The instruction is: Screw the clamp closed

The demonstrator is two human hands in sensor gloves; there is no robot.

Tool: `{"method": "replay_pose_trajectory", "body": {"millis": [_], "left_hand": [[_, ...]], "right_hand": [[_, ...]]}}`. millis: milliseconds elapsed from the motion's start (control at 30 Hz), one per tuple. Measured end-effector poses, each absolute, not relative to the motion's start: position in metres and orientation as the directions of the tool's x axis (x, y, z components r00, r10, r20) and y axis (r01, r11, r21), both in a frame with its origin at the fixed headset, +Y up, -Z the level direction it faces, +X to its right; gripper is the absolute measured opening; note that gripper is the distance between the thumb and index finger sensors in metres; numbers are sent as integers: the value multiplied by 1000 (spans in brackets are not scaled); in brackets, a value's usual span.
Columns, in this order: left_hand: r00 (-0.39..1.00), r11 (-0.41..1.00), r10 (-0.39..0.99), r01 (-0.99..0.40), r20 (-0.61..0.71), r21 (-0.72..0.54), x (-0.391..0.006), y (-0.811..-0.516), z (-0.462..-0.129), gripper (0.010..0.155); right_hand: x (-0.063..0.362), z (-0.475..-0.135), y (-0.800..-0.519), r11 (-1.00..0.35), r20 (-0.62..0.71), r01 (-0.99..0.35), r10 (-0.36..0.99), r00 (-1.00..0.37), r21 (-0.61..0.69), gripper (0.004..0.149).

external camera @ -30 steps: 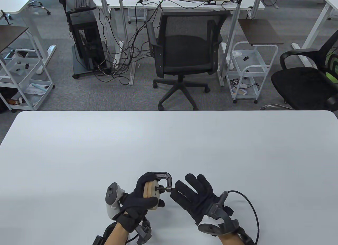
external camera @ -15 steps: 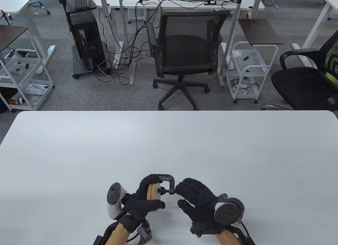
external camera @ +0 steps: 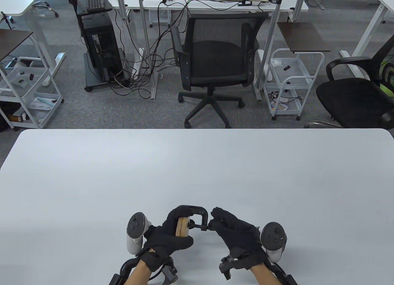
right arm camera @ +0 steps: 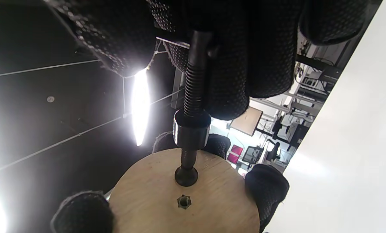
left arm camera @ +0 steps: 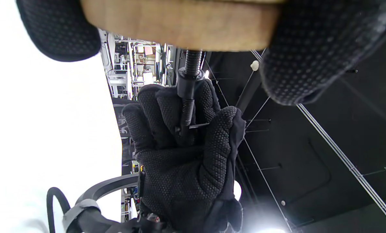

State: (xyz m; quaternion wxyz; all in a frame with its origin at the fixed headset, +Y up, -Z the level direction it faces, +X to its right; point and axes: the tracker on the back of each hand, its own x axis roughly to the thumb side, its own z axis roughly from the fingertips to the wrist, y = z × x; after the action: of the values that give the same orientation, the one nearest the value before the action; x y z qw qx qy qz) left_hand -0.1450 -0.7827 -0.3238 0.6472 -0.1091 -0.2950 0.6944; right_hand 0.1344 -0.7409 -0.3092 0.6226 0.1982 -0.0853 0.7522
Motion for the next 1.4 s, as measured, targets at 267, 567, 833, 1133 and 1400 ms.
{"method": "replay_pose_trajectory", "body": {"millis": [267,567,833,1133,1400], "left_hand": [[-134,35,959,-820,251,-571,-142,-781,-324,98],[-145,51,949,-804,279,-592,-142,-778,-323,99],[-141,59,948,-801,284,-595,-143,-778,-323,99],[-126,37,952,-859,281,-511,-151,-780,-325,98],[-175,-45,960,-866,217,-498,-160,-782,-327,97]], "right_hand": [[138,-316,-753,-31,208,-980,978,11,198,63],[135,-317,-769,153,41,-963,985,166,222,62],[133,-319,-775,193,3,-956,980,199,220,64],[141,-318,-762,-78,224,-985,974,-43,151,70],[126,-307,-739,-607,669,-793,614,-420,59,79]]}}
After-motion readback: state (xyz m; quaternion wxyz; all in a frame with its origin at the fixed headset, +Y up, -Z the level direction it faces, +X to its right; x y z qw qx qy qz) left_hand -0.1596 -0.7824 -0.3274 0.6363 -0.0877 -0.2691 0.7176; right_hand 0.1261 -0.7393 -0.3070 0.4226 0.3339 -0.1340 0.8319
